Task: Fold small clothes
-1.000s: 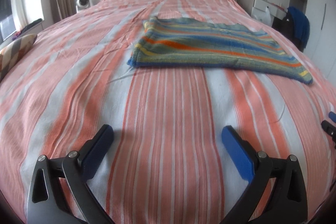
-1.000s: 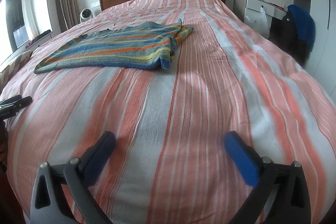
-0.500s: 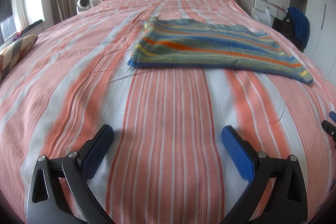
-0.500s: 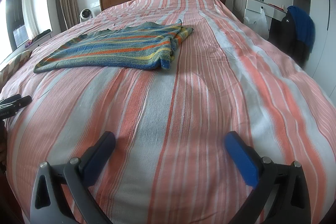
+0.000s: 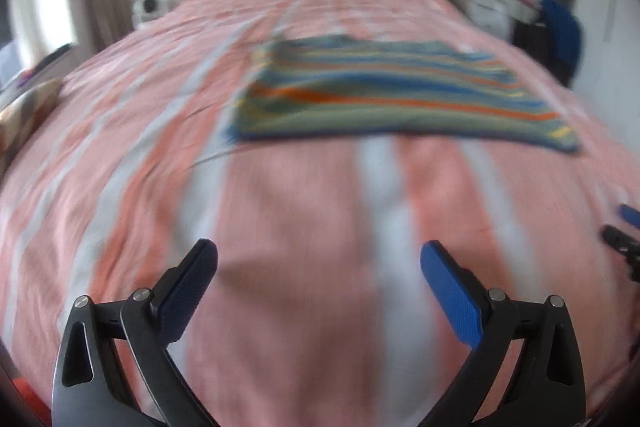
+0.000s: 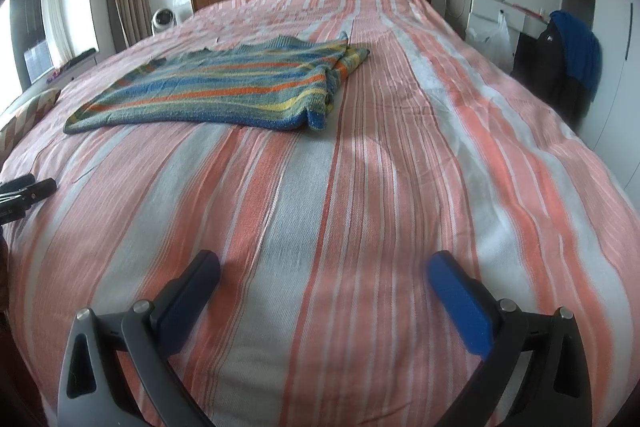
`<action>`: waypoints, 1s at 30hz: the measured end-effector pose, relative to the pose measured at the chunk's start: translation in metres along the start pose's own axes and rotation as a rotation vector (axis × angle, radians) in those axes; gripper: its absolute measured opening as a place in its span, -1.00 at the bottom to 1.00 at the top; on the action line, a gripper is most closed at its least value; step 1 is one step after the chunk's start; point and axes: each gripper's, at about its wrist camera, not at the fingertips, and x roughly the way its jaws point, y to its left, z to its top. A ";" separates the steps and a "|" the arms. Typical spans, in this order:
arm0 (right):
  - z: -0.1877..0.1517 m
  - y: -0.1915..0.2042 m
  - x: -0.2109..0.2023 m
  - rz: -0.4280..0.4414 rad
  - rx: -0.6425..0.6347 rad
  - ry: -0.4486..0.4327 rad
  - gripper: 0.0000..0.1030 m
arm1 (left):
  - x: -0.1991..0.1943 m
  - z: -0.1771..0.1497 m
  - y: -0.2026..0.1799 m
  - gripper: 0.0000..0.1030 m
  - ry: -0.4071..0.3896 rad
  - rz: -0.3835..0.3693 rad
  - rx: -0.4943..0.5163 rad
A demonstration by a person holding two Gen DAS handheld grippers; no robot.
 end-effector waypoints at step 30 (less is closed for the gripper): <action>0.260 -0.055 0.191 0.551 0.323 0.208 -0.83 | 0.077 0.124 -0.140 -0.88 -0.054 -0.368 0.086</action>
